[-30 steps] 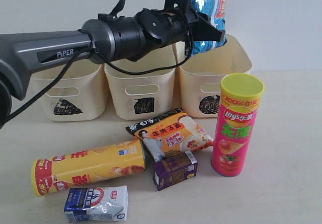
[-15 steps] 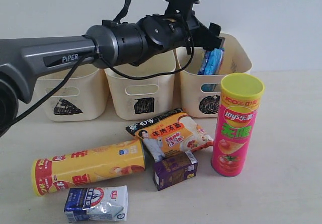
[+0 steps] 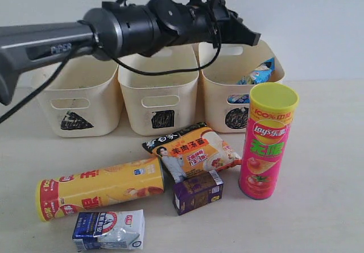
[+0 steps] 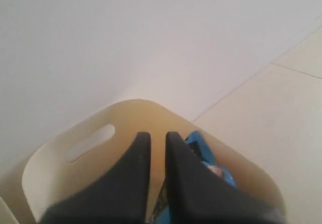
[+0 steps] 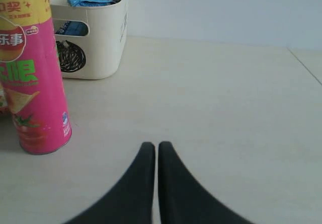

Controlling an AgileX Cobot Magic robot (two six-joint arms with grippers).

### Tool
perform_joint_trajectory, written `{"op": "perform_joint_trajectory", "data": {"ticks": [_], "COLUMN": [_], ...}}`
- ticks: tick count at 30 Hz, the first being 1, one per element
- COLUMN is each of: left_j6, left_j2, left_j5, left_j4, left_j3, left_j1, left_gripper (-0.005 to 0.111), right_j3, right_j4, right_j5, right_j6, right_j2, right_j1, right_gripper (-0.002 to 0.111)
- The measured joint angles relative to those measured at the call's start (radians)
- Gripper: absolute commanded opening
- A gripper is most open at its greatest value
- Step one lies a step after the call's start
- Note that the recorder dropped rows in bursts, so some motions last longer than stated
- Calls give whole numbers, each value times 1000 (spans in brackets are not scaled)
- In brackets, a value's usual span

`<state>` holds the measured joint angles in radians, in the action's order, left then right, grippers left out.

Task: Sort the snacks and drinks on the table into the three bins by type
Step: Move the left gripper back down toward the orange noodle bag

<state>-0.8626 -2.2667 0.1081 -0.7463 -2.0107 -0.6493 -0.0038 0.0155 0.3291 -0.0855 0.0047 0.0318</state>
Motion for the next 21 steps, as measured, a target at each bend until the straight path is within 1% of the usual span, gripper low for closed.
{"op": "perform_joint_trajectory", "data": {"ticks": [4, 6, 9, 10, 12, 18, 21], "left_j6": [23, 53, 131, 160, 198, 260, 276], "left_j2": [54, 71, 99, 115, 137, 220, 253], "left_j5": [143, 200, 276, 320, 376, 588, 650], "left_j4": [20, 66, 179, 222, 256, 299, 308], "left_j3": [0, 0, 0, 0, 0, 0, 16], "left_j1": [24, 35, 42, 44, 44, 46, 46], "left_gripper": [4, 4, 4, 4, 4, 4, 4], "right_j3": [0, 0, 0, 0, 0, 0, 0], "right_j4": [0, 0, 0, 0, 0, 0, 0], "right_j5": [0, 0, 0, 0, 0, 0, 0], "right_j6": [0, 0, 0, 0, 0, 0, 0], "right_j2": [0, 0, 0, 0, 0, 0, 0], "right_j1": [0, 0, 0, 0, 0, 0, 0], "right_gripper": [0, 0, 0, 0, 0, 0, 0]}}
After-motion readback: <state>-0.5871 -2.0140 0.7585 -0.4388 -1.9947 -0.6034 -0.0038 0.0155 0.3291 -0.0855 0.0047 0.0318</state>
